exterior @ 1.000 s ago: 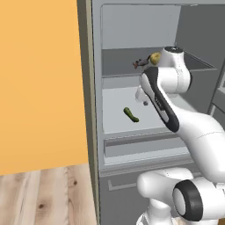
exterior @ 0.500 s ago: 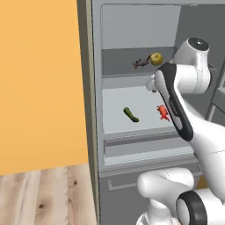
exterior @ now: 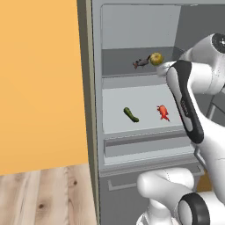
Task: Place one squash and one fish in each tupperware on the nearby counter, to pack two identical lunches.
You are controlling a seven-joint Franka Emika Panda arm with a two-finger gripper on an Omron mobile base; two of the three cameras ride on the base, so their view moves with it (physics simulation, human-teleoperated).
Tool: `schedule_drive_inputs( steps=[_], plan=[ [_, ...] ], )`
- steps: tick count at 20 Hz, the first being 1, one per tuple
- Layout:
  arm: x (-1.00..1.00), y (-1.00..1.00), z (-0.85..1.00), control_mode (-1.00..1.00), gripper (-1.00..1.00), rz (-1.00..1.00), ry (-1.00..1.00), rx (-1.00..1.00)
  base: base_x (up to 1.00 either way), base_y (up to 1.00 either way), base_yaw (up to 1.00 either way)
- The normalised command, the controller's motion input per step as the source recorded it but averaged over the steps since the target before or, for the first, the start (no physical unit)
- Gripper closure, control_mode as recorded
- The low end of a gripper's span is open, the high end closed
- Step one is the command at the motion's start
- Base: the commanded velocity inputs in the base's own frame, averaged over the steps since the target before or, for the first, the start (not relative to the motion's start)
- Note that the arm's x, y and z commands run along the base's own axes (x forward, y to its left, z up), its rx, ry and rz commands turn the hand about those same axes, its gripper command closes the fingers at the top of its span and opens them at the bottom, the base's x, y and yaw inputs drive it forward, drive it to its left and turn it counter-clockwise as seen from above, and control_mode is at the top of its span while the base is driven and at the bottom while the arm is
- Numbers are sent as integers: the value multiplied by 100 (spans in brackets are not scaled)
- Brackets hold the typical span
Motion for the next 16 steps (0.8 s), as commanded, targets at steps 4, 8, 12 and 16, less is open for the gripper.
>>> schedule_drive_inputs(
  steps=[4,8,12,16],
  plan=[
    [1,-21,32,-100,-100,-13,-20,0,0,0,0],
    [14,-15,13,-100,-100,-19,0,0,0,0,0],
    [36,-26,0,-100,-100,-7,0,1,0,0,0],
    [43,-6,0,-100,-100,0,0,2,0,0,0]
  ],
)
